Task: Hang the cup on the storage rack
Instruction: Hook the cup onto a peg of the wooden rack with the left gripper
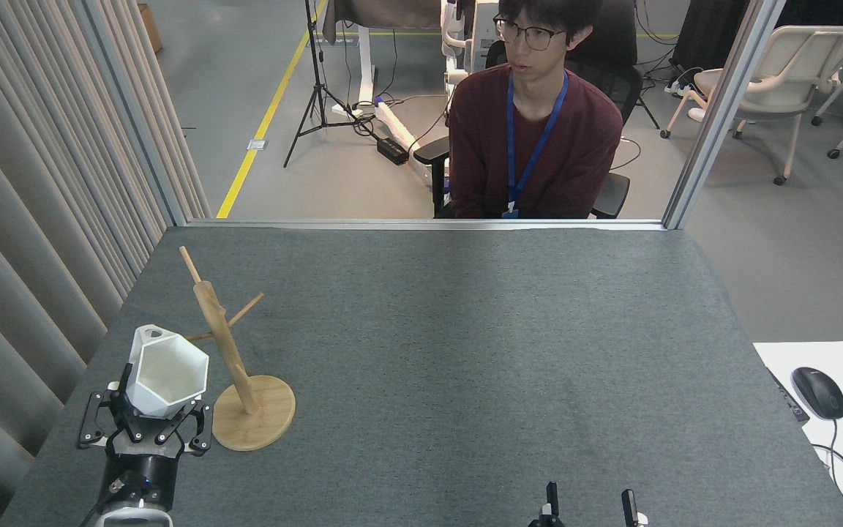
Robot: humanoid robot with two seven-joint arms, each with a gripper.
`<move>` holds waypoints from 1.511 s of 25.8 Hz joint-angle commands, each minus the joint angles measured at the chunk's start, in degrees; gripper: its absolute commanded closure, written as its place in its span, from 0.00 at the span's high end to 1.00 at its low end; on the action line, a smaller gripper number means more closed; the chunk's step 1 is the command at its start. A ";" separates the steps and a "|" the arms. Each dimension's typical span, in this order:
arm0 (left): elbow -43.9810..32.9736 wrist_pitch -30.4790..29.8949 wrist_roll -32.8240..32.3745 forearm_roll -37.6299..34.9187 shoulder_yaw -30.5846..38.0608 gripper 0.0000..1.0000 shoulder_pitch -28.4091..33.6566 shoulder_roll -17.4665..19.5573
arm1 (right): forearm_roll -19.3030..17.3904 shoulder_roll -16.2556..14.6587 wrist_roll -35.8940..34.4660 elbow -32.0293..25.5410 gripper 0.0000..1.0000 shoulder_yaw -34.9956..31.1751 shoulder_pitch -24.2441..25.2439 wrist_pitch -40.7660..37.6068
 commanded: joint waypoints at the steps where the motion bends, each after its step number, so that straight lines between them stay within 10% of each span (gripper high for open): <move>1: 0.78 -0.15 0.06 -0.35 -0.67 0.29 -0.58 -0.15 | 0.09 0.02 0.00 0.09 0.99 0.01 -0.03 0.00; 10: 0.95 -0.06 1.03 -1.94 -3.31 0.51 -0.41 -0.24 | 0.09 0.02 -0.44 0.53 0.99 -0.08 -0.03 0.00; 14: 1.13 -0.06 2.70 -4.66 -3.31 0.99 -0.50 -0.24 | 0.09 0.11 -0.53 0.62 0.99 0.01 -0.03 0.00; 39: -6.61 -4.45 3.40 4.21 1.35 0.99 11.72 0.55 | 0.09 -0.42 -1.24 1.32 0.99 -0.08 0.05 -0.79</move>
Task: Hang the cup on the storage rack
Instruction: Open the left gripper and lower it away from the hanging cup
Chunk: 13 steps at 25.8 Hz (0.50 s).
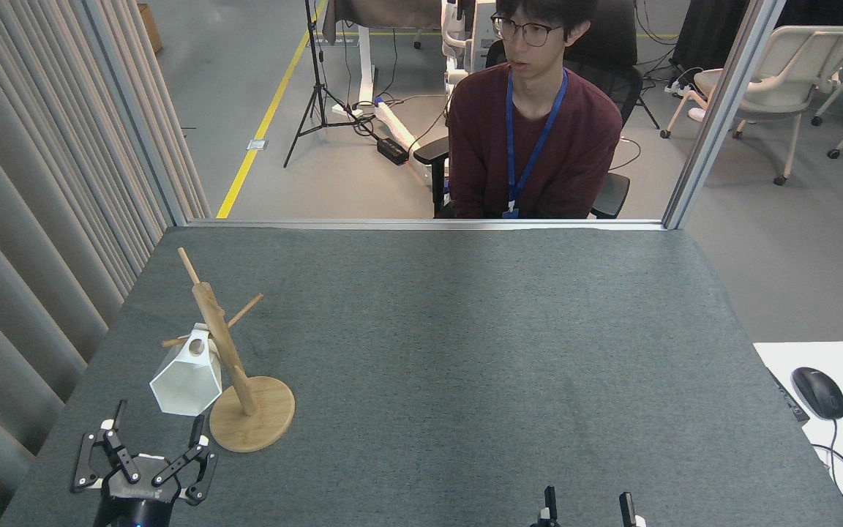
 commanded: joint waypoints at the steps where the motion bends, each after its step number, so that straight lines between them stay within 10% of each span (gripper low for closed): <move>1: -4.07 -0.96 -0.04 5.06 1.42 0.99 4.42 0.20 | 0.01 -0.25 -0.02 -0.05 0.99 -0.02 0.14 0.01; 6: -13.92 -15.29 -2.06 28.62 2.39 0.99 10.66 2.22 | 0.01 -0.34 -0.11 -1.29 1.00 -0.02 1.89 -0.25; 13: -13.57 -28.91 -5.84 33.37 1.95 0.99 14.35 4.24 | 0.10 -1.40 -1.25 -3.48 1.00 -0.02 4.79 -0.87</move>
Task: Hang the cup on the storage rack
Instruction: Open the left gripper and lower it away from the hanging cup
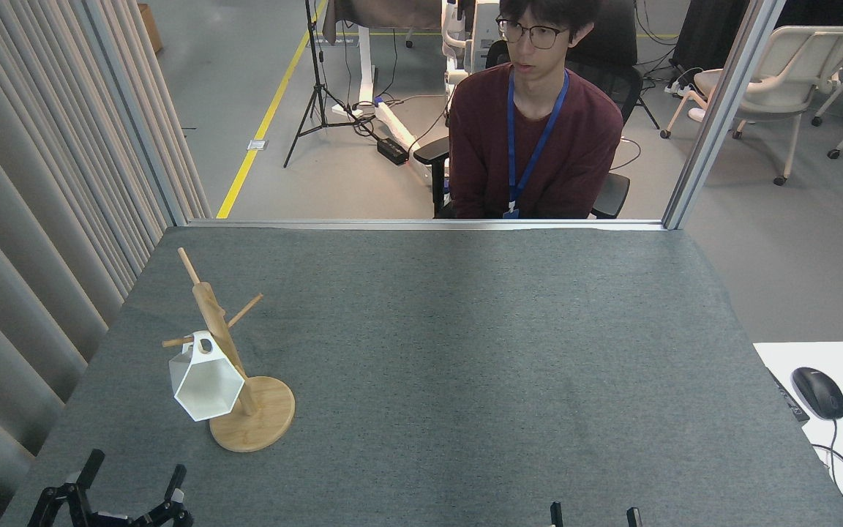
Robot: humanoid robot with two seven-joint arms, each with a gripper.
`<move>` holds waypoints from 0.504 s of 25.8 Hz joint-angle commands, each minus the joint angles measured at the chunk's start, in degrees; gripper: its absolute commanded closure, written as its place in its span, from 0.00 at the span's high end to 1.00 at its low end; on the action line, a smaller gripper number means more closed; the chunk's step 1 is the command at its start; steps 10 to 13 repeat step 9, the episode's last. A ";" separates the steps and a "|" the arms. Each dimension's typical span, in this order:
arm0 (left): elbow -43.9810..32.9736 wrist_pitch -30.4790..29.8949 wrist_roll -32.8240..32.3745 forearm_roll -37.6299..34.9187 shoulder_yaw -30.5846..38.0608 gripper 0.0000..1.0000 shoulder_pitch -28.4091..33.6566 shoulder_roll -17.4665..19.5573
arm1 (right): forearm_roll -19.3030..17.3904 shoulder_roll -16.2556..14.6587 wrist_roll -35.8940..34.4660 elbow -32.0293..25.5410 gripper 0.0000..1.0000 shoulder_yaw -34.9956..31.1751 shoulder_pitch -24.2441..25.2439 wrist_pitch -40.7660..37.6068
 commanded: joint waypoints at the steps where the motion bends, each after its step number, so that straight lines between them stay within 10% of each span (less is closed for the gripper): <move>1: 0.33 -4.68 -1.00 2.37 -0.59 0.99 1.55 0.59 | 0.10 -0.55 -0.25 -1.15 1.00 0.00 1.54 0.00; 13: 2.97 -6.27 -0.65 2.19 -2.97 0.99 3.39 1.56 | 3.53 -1.16 -0.43 -3.17 1.00 0.00 3.47 0.26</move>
